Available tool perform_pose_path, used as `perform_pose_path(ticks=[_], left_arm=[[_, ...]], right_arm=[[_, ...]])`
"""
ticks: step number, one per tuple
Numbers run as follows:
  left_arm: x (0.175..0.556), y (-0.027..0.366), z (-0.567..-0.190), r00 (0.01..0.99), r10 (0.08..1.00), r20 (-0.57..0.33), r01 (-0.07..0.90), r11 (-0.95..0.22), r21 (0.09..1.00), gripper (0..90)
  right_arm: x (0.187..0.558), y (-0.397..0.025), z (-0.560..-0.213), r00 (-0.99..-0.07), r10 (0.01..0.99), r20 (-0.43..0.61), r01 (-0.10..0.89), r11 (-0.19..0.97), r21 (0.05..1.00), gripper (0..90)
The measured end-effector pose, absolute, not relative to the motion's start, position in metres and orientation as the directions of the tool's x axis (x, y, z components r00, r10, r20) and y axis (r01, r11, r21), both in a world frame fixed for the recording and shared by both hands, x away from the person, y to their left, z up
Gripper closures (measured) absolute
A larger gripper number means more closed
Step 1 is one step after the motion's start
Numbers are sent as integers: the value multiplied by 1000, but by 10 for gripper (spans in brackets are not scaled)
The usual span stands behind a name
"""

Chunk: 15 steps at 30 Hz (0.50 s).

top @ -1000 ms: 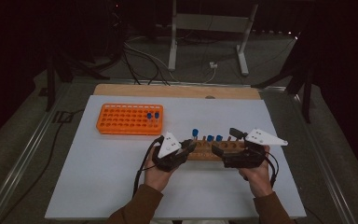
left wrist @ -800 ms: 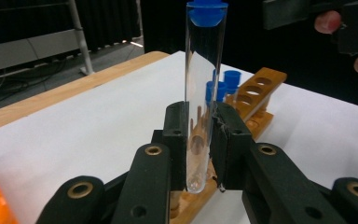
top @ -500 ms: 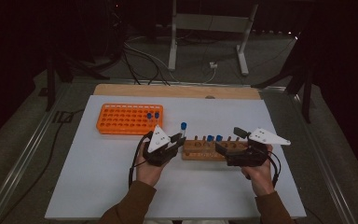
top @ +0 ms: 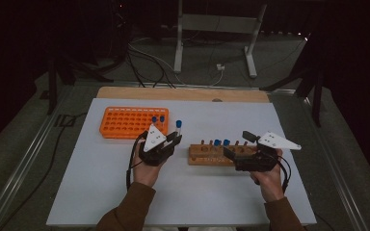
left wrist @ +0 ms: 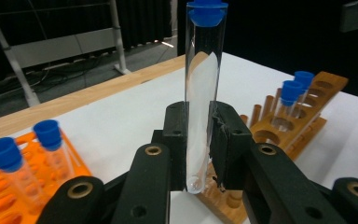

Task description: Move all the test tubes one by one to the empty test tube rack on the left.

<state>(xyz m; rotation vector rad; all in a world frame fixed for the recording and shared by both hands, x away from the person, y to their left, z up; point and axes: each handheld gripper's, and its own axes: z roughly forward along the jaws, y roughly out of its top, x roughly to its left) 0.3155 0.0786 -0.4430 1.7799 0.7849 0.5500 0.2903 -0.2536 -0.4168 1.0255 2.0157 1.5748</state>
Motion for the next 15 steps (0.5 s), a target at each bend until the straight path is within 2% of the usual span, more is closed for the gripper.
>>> perform_pose_path(ticks=[15], left_arm=[[326,102,-443,615,789,3,259,-205,944,783]], right_arm=[[291,-253,-418,-664,736,132,308,108,945,10]])
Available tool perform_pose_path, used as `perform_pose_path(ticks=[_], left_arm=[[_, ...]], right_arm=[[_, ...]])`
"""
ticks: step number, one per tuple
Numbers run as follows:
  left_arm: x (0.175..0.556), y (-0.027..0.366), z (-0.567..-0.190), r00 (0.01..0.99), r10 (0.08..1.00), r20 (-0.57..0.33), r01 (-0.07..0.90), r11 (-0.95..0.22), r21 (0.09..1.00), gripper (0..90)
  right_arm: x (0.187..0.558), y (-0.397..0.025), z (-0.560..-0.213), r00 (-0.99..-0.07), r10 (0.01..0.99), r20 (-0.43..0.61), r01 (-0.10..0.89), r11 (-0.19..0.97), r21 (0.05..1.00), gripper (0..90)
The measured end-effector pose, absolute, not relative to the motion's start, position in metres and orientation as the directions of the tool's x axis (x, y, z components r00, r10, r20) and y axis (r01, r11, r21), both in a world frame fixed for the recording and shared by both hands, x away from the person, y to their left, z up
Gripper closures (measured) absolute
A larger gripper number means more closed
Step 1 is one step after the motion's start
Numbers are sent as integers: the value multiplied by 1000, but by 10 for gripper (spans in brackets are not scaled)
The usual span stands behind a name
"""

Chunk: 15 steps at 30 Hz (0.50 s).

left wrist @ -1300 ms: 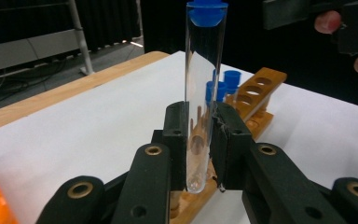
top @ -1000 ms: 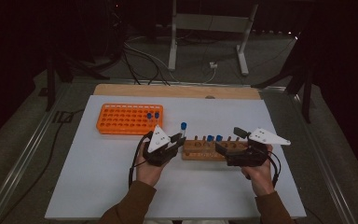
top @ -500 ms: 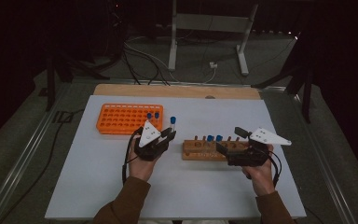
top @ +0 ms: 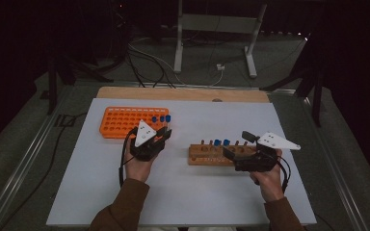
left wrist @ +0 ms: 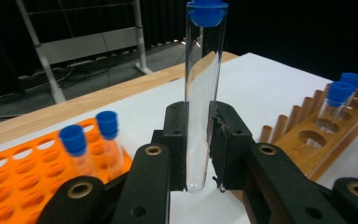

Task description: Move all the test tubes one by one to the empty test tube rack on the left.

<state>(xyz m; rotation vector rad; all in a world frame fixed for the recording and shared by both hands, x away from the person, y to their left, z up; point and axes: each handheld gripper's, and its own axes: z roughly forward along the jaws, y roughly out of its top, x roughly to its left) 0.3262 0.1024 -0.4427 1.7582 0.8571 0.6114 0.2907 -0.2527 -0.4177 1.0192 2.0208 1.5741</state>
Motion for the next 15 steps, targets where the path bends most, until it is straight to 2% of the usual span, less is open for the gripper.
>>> perform_pose_path(ticks=[15], left_arm=[[340,124,-446,533,846,-1,278,-174,945,783]], right_arm=[[291,-252,-419,-666,734,133,312,112,944,10]])
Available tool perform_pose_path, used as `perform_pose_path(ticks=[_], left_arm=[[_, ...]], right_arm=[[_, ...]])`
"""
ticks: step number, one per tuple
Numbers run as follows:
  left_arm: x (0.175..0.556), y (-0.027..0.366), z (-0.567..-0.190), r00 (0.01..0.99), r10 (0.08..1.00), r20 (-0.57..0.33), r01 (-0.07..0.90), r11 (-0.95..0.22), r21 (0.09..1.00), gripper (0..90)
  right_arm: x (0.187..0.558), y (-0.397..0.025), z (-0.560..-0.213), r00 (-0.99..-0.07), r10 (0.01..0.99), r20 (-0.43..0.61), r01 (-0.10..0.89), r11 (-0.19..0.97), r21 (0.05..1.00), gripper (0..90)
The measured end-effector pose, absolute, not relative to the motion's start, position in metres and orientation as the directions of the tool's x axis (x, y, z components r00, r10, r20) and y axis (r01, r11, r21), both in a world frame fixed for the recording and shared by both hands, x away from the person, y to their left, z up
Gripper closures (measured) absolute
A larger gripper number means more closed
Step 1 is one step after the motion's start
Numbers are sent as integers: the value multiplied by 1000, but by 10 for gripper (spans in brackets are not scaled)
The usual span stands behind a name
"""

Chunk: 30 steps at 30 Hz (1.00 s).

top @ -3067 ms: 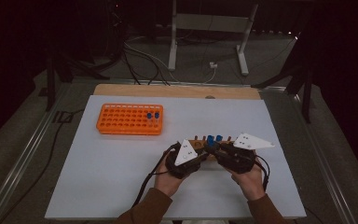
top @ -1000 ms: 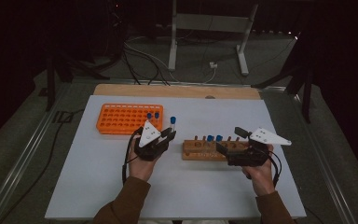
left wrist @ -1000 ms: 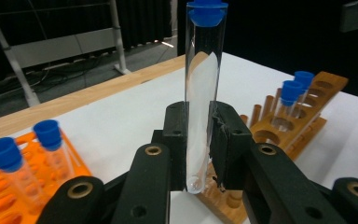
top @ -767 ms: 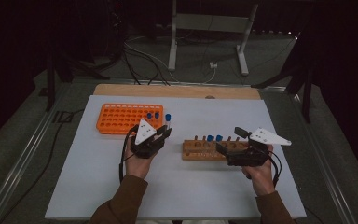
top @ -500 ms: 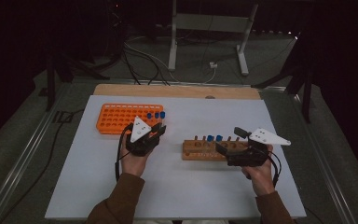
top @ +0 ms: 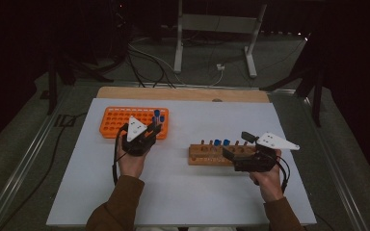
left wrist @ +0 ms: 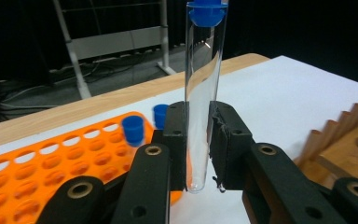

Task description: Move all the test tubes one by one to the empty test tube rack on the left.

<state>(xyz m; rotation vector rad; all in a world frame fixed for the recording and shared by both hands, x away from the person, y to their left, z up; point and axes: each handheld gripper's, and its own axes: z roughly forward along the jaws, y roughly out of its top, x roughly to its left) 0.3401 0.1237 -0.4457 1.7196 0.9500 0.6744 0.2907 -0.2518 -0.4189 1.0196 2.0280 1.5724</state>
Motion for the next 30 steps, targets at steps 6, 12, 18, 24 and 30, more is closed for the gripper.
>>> perform_pose_path(ticks=[6,12,18,24,30], left_arm=[[346,130,-447,500,866,-3,290,-165,943,783],[353,135,-449,471,882,-6,298,-153,942,783],[360,138,-454,438,899,-18,310,-132,941,783],[368,141,-461,403,915,-27,325,-115,939,783],[375,139,-467,374,927,-16,341,-121,932,783]], right_arm=[[291,-252,-419,-665,735,134,311,109,944,10],[290,-252,-418,-667,733,134,310,110,944,10],[291,-253,-418,-668,733,132,306,109,946,10],[290,-252,-418,-669,731,132,306,109,946,10],[291,-253,-418,-670,730,135,305,105,947,10]])
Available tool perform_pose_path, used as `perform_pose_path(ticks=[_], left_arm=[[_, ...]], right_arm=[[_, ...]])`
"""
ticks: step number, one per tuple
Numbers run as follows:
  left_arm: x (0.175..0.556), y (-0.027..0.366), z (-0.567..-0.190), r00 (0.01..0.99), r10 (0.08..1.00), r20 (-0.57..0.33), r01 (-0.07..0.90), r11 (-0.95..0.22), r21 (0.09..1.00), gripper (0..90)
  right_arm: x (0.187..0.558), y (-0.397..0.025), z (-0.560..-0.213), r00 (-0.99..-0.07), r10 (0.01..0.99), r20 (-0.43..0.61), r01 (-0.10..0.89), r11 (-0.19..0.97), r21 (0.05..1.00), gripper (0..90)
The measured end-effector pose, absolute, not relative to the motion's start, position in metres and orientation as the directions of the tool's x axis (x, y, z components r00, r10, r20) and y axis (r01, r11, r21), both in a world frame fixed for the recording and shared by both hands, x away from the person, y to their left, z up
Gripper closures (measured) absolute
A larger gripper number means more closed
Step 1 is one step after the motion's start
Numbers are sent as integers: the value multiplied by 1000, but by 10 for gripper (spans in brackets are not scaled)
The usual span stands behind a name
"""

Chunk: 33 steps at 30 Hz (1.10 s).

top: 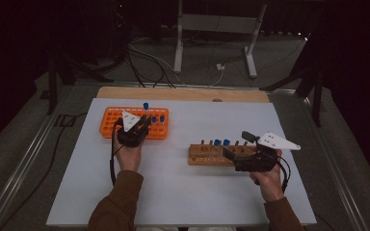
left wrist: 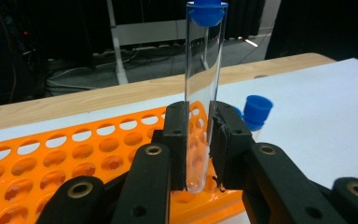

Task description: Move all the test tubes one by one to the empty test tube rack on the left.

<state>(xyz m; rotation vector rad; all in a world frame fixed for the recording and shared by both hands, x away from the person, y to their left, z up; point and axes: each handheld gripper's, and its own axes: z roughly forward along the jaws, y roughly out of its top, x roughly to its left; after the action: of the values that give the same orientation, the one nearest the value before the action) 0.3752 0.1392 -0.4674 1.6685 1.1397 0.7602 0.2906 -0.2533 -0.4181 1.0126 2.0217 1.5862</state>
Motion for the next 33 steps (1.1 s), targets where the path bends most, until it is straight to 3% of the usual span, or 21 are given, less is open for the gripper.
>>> perform_pose_path(ticks=[17,33], left_arm=[[388,139,-488,341,939,-38,399,-108,911,783],[388,136,-504,377,926,27,459,-212,863,790]], right_arm=[[291,-255,-418,-671,729,138,303,99,948,10],[291,-255,-420,-673,726,140,306,101,947,10]])
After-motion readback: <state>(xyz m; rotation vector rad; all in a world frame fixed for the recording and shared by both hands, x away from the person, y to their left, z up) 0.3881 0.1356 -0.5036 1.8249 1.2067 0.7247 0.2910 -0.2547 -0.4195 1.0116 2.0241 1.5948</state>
